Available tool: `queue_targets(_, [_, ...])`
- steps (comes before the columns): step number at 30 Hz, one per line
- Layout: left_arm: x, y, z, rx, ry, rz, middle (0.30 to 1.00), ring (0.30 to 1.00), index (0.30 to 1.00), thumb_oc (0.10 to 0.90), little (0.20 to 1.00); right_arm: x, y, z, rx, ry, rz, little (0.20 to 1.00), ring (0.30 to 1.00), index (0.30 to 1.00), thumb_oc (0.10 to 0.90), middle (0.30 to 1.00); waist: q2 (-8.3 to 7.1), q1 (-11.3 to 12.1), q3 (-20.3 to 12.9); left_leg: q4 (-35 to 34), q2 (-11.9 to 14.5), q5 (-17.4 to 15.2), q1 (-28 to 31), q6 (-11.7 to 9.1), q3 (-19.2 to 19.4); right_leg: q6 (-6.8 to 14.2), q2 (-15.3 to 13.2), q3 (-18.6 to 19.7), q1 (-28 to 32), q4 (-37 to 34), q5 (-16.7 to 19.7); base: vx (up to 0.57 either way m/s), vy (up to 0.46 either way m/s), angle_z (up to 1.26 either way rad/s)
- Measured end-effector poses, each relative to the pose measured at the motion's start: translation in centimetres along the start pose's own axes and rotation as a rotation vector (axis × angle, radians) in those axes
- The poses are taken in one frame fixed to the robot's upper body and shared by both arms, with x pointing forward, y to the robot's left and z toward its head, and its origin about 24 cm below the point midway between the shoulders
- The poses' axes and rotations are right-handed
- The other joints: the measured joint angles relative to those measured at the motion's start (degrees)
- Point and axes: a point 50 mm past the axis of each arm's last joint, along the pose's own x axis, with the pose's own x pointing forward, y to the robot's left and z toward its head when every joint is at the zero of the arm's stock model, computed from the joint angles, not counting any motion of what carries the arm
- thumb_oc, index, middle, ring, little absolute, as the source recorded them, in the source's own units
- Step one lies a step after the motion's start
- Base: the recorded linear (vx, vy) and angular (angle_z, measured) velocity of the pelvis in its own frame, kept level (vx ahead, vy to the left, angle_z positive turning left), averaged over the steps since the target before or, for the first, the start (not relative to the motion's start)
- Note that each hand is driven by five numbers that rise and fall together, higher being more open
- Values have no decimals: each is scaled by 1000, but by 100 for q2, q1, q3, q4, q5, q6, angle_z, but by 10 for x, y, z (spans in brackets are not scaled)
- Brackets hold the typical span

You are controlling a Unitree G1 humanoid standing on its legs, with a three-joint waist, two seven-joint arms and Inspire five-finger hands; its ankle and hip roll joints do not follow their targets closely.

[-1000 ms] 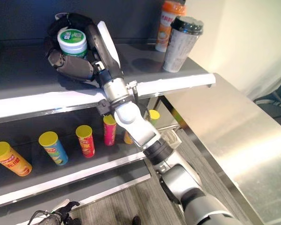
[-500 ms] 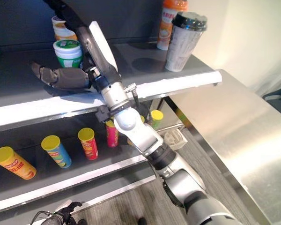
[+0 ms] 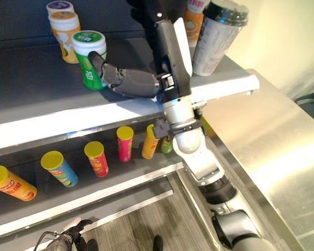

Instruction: Put the goods on the table back onto the shelves and tidy them up.

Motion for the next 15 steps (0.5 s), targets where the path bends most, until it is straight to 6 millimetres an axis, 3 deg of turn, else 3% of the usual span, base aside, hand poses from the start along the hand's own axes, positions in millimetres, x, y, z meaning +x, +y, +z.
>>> queue_targets(4, [-1,10,-11,12,35,18,900,900,900,800,900,5,-27,4,-27,71,94,900,900,900,800,900,-193,-100,65,1,21,26,24,22,36,1,49,17,-25,70,5,-26,-9,-3])
queue_targets(7, [-1,14,-15,16,51,25,900,900,900,800,900,4,-34,0,23,122,98,900,900,900,800,900,-298,-165,71,27,4,45,35,-9,176,13,60,54,-119,72,74,-34,-20,-19])
queue_targets(13, [-4,16,-27,26,87,18,900,900,900,800,900,0,-54,13,-43,189,225,900,900,900,800,900,-402,-266,69,32,24,54,169,-52,362,26,113,174,-113,71,127,-11,-13,-18])
queue_targets(15, [-5,16,-32,32,98,3,900,900,900,800,900,-2,-53,9,-11,215,243,900,900,900,800,900,-430,-326,73,29,29,27,250,-74,466,25,133,175,-104,68,128,-23,17,-25])
